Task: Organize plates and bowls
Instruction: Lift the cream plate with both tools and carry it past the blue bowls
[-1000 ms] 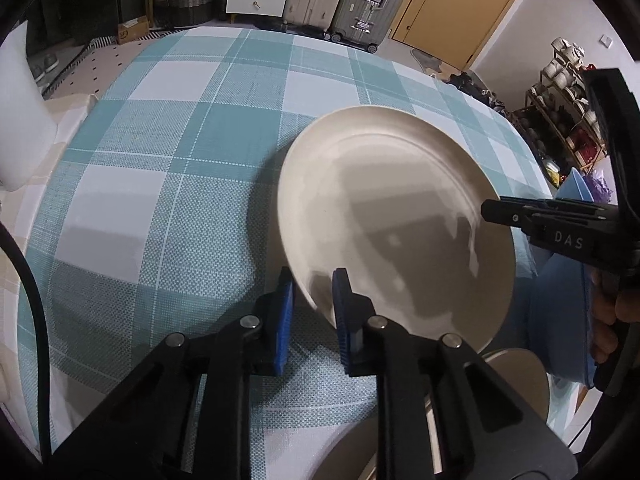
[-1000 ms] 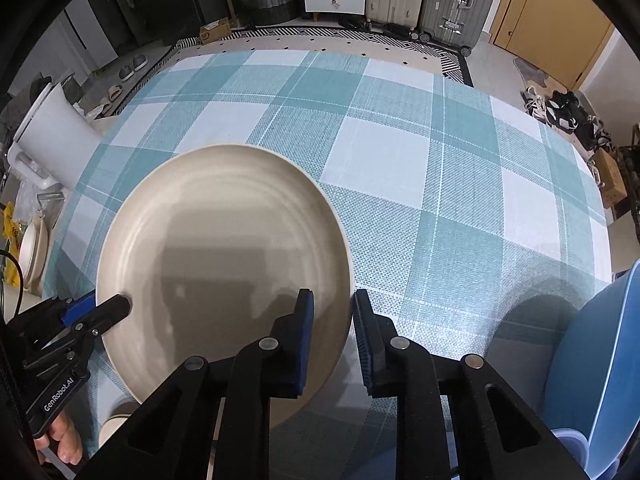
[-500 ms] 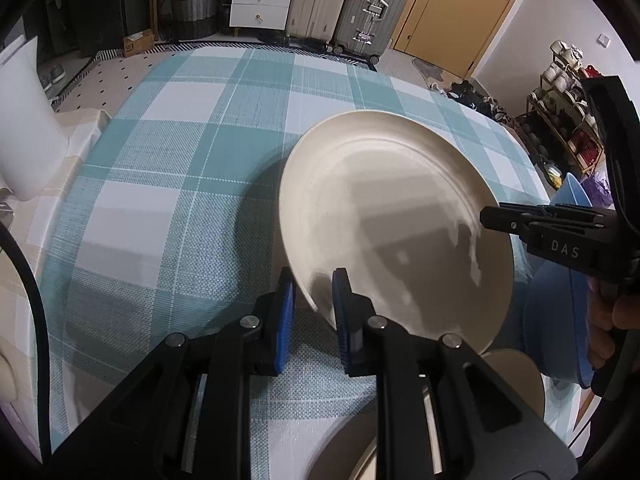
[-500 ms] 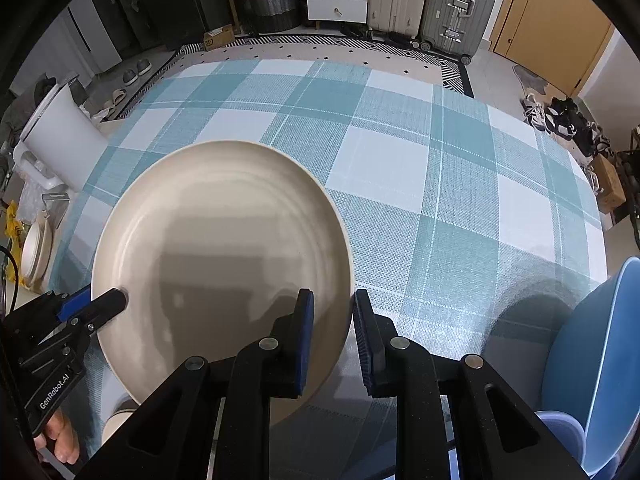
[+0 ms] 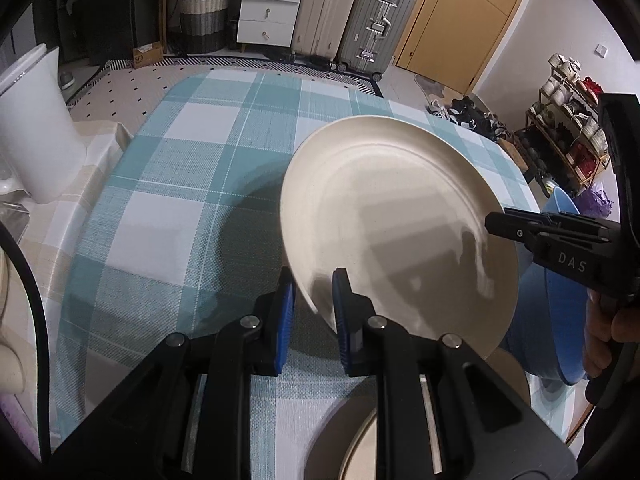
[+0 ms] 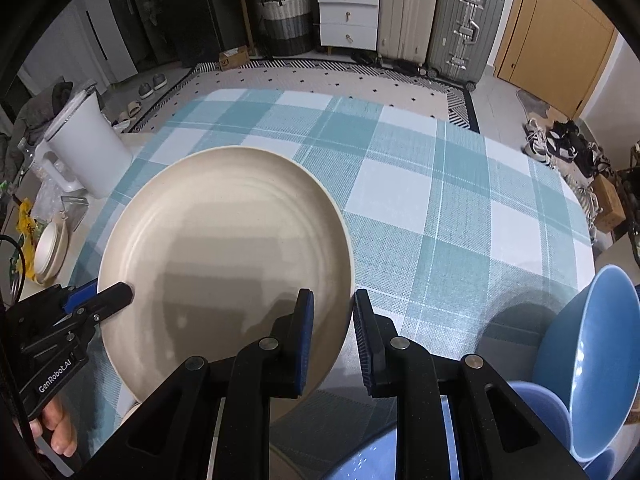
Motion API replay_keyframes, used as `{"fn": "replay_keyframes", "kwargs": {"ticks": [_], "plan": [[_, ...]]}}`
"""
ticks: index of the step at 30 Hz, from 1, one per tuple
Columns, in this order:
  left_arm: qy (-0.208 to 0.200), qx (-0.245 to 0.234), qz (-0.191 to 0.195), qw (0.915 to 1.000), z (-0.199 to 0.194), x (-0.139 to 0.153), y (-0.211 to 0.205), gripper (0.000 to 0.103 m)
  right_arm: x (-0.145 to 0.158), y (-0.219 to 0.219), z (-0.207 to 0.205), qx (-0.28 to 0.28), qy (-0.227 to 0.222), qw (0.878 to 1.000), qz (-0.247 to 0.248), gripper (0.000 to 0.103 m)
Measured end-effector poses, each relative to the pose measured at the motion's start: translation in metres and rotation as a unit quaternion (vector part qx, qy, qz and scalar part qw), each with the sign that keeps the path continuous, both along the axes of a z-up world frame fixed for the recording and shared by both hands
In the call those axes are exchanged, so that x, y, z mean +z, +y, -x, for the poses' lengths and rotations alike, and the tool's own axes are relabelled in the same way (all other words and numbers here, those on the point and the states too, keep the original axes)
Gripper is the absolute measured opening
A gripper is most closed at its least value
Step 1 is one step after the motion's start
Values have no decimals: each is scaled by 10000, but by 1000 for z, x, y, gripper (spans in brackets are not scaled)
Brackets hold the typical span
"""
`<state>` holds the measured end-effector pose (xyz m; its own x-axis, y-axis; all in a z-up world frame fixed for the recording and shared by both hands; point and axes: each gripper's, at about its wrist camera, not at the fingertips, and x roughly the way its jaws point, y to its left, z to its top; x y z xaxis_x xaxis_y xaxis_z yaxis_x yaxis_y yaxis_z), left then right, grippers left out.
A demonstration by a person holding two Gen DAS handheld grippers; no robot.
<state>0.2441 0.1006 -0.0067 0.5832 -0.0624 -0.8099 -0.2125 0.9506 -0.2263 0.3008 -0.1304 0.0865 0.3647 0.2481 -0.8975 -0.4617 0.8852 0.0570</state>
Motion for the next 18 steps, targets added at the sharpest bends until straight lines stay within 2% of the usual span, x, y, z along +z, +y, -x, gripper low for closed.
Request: {"fn": "replay_keyframes", "kwargs": {"ticks": [18], "plan": [[-367,-37,-131,9992,48,43,-19,16,34,-23,46,-8,-355,9987,-359,21]]}}
